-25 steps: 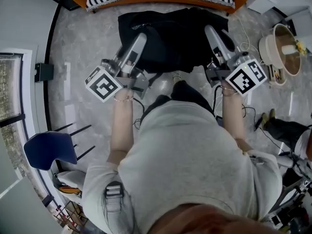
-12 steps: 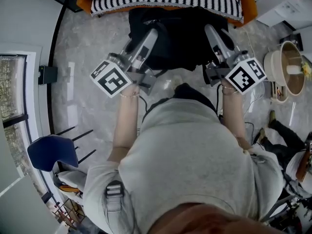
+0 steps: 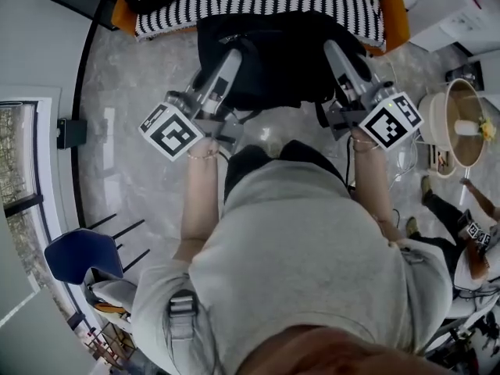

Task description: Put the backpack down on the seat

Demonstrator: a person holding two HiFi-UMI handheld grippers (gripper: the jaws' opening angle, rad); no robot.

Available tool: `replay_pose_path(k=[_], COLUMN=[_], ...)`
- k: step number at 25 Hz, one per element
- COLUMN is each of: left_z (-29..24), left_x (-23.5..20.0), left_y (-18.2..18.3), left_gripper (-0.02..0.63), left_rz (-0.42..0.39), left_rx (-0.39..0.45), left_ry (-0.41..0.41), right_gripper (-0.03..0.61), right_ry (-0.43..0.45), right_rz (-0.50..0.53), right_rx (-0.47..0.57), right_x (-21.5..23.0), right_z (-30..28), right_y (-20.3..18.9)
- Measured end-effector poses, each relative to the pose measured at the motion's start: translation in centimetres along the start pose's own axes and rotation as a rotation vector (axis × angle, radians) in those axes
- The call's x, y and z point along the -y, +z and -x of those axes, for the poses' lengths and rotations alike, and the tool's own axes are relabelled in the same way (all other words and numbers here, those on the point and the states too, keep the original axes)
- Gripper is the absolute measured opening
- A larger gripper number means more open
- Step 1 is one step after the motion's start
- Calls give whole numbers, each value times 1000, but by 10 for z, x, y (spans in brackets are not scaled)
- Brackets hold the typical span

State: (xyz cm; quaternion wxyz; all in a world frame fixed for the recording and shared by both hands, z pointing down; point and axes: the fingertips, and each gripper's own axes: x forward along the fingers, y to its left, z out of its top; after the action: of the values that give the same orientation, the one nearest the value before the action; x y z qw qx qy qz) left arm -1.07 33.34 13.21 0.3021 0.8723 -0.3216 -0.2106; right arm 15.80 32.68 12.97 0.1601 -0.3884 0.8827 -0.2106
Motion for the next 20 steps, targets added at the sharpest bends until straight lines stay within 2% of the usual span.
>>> replay_pose_path(k=[5, 14, 16, 20], left_z=[-20, -30, -39, -81], left_x=[-17, -58, -84, -175], left_y=[3, 3, 17, 73], left_gripper=[83, 84, 84, 84], left_rz=[13, 55, 67, 77], left_rx=[-11, -38, -31, -15], left_ry=[25, 40, 49, 56], right_gripper=[11, 11, 11, 10], right_ry=[5, -37, -46, -60], right_rz=[-2, -36, -34, -21], right_rx=[-17, -26, -29, -43], right_x=[21, 49, 62, 110], right_z=[-17, -36, -61, -165], right_y=[4, -8, -7, -9])
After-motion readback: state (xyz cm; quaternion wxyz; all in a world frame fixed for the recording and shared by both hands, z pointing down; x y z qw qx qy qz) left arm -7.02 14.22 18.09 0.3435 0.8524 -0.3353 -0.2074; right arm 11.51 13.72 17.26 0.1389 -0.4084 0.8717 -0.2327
